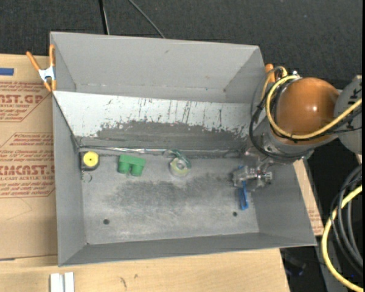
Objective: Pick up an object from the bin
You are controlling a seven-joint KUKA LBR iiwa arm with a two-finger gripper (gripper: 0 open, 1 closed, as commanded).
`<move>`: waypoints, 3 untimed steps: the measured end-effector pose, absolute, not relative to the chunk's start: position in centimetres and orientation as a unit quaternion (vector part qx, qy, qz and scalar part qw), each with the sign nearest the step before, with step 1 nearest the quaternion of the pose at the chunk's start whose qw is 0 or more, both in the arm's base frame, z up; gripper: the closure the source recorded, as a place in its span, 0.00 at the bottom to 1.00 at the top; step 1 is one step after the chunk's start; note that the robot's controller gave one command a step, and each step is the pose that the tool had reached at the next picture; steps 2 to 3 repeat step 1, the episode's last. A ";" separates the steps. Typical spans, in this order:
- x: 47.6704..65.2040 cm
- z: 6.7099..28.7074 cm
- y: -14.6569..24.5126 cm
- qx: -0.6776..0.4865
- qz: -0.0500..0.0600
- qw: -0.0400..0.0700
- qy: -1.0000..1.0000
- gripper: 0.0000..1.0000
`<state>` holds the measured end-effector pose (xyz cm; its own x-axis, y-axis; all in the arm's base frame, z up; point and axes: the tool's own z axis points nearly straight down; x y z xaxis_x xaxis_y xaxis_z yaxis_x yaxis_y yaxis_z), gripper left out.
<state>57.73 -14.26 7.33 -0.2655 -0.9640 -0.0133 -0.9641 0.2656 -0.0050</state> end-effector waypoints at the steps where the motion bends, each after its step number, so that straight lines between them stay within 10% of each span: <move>1: 57.3 21.9 -13.0 -0.577 -0.003 0.004 0.817 1.00; 3: 57.3 21.9 -13.0 -0.577 -0.003 0.004 0.817 1.00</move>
Offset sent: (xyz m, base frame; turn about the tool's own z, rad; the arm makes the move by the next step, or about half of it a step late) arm -0.0069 0.0102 0.1406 0.0725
